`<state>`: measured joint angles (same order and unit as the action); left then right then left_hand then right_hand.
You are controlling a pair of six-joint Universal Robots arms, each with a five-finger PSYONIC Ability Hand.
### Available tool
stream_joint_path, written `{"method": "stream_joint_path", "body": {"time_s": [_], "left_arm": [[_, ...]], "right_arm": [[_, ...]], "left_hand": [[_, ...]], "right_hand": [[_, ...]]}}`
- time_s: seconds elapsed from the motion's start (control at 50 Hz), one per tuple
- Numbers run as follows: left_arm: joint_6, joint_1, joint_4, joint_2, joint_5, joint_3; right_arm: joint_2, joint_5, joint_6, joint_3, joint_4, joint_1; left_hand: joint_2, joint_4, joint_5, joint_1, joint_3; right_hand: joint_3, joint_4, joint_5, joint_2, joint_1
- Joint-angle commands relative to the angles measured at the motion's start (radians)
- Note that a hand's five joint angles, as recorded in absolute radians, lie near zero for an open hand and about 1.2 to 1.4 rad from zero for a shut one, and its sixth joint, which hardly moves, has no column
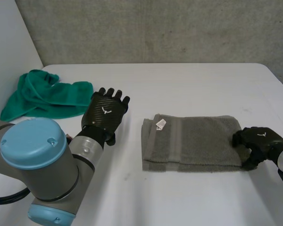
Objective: Fold the laundry.
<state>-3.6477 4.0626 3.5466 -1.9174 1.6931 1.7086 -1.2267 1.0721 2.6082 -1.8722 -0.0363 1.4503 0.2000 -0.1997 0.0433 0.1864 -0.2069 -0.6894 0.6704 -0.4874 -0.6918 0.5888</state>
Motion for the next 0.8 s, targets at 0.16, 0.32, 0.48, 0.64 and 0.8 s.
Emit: {"method": "stream_joint_path", "body": {"time_s": [0.16, 0.32, 0.48, 0.64, 0.8], "left_arm": [[-0.002, 0.004, -0.002, 0.015, 0.002, 0.009], [0.001, 0.044, -0.005, 0.063, 0.002, 0.008], [0.006, 0.033, 0.000, 0.072, 0.005, -0.032], [0.164, 0.024, -0.003, 0.041, -0.003, -0.138], [0.290, -0.034, -0.067, -0.092, -0.041, -0.274]], "right_arm": [[-0.001, 0.092, -0.004, 0.056, -0.063, 0.057], [-0.046, 0.186, -0.014, 0.223, -0.063, 0.373], [0.025, 0.198, -0.072, 0.346, -0.059, 0.682], [0.095, 0.319, -0.070, 0.416, -0.039, 0.766], [0.019, 0.367, 0.257, 0.381, -0.011, 0.578]], "left_hand": [[-0.025, 0.025, -0.043, -0.012, 0.032], [-0.025, 0.025, -0.043, -0.012, 0.032], [-0.025, 0.025, -0.043, -0.012, 0.032], [-0.025, 0.025, -0.043, -0.012, 0.032], [-0.019, 0.018, -0.037, -0.005, 0.026]], "right_hand": [[-0.707, 0.726, -0.734, -0.704, 0.807], [-0.707, 0.726, -0.734, -0.704, 0.807], [-0.707, 0.726, -0.734, -0.704, 0.807], [0.515, -0.496, 0.487, 0.517, -0.414], [0.515, -0.496, 0.487, 0.517, -0.414]]}}
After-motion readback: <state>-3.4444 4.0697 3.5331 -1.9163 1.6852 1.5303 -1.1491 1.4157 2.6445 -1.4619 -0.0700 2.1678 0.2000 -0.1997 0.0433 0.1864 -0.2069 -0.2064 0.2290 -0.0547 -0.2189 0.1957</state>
